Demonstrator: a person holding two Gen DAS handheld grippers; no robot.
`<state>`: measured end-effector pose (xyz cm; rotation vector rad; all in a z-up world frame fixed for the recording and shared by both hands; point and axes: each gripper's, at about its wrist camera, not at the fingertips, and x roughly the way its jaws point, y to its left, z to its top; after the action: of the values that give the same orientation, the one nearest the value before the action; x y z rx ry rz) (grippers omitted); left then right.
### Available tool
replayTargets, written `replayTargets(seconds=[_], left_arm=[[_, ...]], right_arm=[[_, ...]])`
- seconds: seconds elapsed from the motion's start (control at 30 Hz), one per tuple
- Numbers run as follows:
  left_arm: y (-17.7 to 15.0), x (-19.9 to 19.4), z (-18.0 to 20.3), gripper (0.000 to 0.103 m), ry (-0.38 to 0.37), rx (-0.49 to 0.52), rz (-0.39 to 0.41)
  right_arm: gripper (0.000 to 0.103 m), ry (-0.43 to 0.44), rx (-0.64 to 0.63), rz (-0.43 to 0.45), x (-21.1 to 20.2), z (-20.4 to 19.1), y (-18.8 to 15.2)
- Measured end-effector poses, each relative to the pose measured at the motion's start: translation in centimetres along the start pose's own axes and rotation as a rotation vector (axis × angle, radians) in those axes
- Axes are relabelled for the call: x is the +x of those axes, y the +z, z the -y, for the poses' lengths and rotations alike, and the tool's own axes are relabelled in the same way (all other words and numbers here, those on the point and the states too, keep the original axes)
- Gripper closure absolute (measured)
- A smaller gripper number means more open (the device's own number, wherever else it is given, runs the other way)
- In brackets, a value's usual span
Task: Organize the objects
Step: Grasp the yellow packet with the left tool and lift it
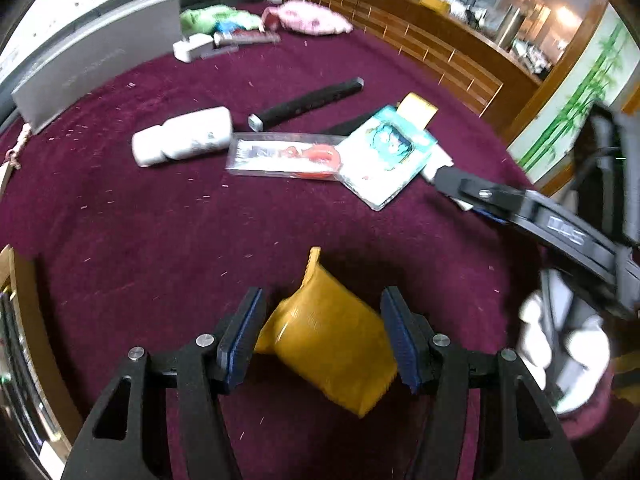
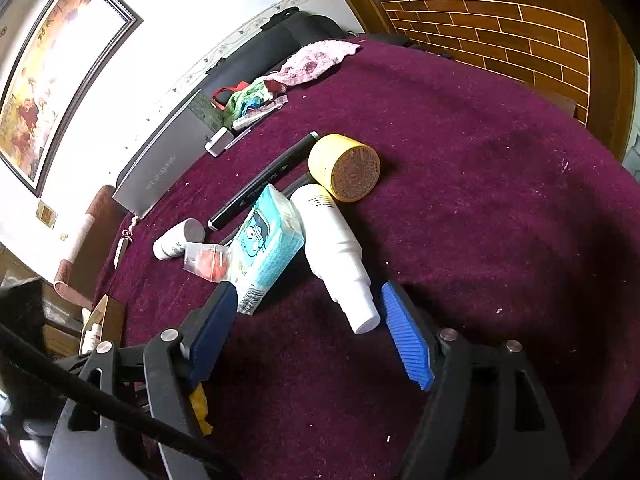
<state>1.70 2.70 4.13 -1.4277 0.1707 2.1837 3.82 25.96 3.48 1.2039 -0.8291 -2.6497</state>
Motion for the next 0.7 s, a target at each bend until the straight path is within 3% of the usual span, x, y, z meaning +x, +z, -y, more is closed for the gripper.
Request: replayTargets(seconds=[0.07,0.17,0.27,0.37,0.4,0.5,0.6,0.7], left_arm=[[-0.9,-1.4,-0.9,0.05,0.037,-0.06,0.031],[-3.0,-2.1,-3.6,0.05,0.022,-0.298,0.054],[-5.2,-1.7,-5.3,0.05,-0.032,-0.502,0.09],[-5.9,-1.5,-5.1,0.05,-0.105,-0.602,0.156],[-5.7,-1.4,-4.8,0.05,-0.131,-0.611,0.174],[-4.7,-0.7,-3.5,0.048,-0.101,-0.571,0.204],[-3.8,0.6,-2.0,0.045,-0.058,-0.54,0.177],[-2.9,1.2,0.0,0.044,0.03,-0.427,0.163]], right_arm=[[0.029,0.002,0.001,0.0,0.0,0.0,0.0],[0.029,0.003,0.001,0.0,0.0,0.0,0.0],[0.028,0.002,-0.002,-0.001,0.0,0.0,0.0],[0.028,0.001,-0.005,-0.002,0.0,0.0,0.0],[0.028,0.002,-0.005,-0.002,0.0,0.0,-0.1],[0.028,0.004,-0.002,-0.001,-0.1,0.0,-0.1],[0.028,0.003,-0.003,-0.001,0.0,0.0,-0.1],[0.027,0.004,-0.002,-0.001,-0.1,0.0,-0.1]])
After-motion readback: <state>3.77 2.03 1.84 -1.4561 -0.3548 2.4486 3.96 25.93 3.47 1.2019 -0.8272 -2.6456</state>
